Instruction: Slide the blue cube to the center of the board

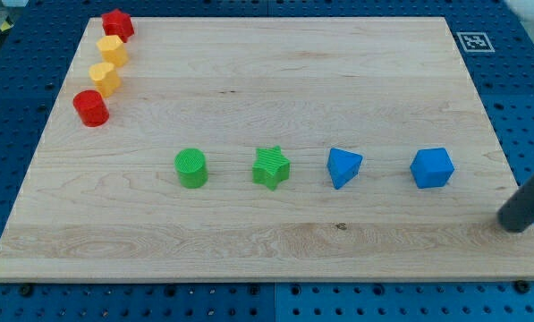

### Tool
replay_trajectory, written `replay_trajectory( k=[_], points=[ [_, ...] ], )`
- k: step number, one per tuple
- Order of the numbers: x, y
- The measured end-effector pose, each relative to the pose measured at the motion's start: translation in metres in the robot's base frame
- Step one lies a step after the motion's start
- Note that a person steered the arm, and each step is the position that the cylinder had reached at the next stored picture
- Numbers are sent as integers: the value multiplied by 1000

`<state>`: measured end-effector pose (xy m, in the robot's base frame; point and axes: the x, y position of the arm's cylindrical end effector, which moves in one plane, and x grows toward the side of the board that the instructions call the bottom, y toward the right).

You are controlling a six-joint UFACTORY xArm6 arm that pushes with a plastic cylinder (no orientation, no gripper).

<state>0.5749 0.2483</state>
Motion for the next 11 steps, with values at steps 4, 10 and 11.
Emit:
replay_trajectory(
  k=[4,10,11],
  points=[
    [-76,-36],
    [-147,-185],
    [-147,-215]
  ],
)
